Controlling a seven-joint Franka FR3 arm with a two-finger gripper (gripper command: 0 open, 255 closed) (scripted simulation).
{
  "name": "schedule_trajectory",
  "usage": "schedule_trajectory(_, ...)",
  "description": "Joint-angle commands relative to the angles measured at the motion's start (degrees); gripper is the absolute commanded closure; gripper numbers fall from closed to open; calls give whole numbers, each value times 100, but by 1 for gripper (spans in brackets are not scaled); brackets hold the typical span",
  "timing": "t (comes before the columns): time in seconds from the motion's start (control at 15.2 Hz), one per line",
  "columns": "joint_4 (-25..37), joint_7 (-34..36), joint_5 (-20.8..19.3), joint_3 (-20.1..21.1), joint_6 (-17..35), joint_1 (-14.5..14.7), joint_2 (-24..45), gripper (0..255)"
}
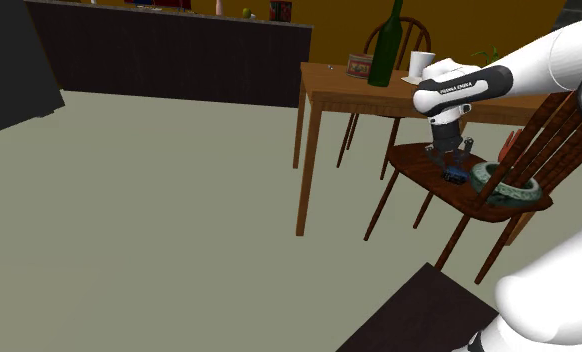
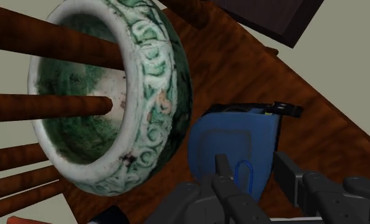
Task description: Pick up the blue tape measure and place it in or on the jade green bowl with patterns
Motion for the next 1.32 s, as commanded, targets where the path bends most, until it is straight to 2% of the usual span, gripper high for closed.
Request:
schedule_trajectory(0.0,92,-58,-189,-14,-135,-17,-82,255)
schedule_trajectory(1.25,1431,-565,-175,102,-1453,-40,-152,255)
